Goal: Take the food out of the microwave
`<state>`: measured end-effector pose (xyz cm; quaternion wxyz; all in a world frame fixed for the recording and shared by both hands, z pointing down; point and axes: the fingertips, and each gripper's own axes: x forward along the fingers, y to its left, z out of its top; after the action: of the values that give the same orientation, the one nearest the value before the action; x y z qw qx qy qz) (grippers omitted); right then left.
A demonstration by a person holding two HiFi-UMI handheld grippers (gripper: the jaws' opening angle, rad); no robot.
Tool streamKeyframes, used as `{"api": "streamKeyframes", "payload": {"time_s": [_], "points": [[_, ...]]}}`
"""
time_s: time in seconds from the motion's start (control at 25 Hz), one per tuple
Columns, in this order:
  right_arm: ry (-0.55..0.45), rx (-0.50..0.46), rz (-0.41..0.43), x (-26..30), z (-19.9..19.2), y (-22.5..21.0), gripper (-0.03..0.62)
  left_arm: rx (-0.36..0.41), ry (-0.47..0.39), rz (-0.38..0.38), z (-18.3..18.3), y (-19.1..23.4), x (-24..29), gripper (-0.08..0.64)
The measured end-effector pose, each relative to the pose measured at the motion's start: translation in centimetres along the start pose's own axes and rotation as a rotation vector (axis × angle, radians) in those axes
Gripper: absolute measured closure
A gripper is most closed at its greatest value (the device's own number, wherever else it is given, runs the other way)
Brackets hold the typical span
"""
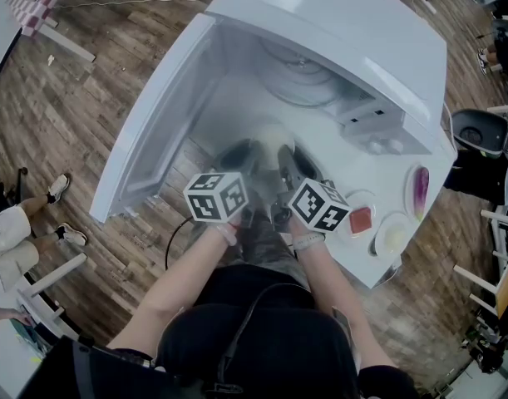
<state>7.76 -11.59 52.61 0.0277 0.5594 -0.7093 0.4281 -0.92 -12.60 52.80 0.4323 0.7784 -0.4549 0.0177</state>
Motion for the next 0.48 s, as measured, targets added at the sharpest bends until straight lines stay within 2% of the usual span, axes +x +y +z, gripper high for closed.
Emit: {"api": "streamKeyframes", "payload": {"time_s": [0.48], "points": [[0.051,0.03,-0.002,0.0,-2.1,0.2,0.459,-0.008,0.049,0.011,-1.1,1.1,-1.1,0.465]]}}
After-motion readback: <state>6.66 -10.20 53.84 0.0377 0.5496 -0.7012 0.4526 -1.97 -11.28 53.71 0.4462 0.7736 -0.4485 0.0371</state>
